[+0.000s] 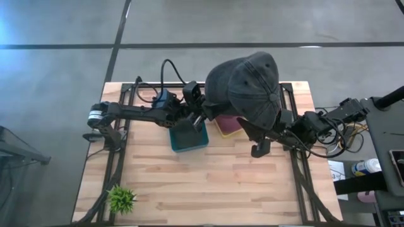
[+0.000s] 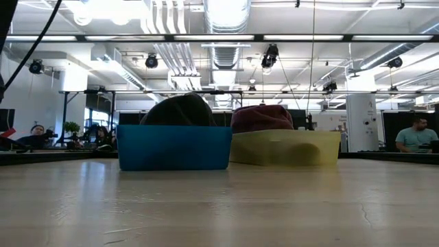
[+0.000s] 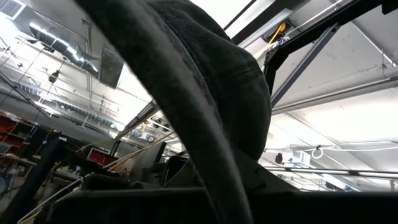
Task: Pick & Place hat
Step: Put the black cap into the blue bin
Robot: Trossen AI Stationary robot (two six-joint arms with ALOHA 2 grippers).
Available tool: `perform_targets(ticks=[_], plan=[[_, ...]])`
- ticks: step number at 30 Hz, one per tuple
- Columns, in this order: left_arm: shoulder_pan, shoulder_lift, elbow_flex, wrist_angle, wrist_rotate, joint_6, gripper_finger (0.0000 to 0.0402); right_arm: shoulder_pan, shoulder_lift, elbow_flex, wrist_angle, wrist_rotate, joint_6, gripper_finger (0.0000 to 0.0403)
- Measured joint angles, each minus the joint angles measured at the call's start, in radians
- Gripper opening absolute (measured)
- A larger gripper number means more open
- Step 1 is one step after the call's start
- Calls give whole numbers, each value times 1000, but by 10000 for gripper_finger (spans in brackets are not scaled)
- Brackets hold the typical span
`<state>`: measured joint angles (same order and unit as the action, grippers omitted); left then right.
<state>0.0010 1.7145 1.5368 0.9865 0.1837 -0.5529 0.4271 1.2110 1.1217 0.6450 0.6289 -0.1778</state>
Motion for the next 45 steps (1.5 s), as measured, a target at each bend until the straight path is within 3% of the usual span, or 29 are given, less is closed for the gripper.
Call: perform_targets(ticks=[21,24,29,34,40,43,45], plan=[[-1,0,-2,-37,6,-14,11,0,2,0,-6,3,39,23],[-5,0,-2,-41,-10,-29,30,0,2,0,-9,9,45,15],[-14,-2,-2,-81,-59,1,97,0,-3,0,-42,52,48,14],[-15,-46,-5,-357,-21,32,148,0,-23,0,-86,91,49,13],[-49,-149,-35,-780,-52,152,160,-6,-93,0,-268,179,102,12],[-93,-241,-94,-930,-141,186,161,-50,-154,1,-479,164,272,12],[-128,-304,-151,-1019,-222,185,161,-115,-183,0,-650,91,429,12]])
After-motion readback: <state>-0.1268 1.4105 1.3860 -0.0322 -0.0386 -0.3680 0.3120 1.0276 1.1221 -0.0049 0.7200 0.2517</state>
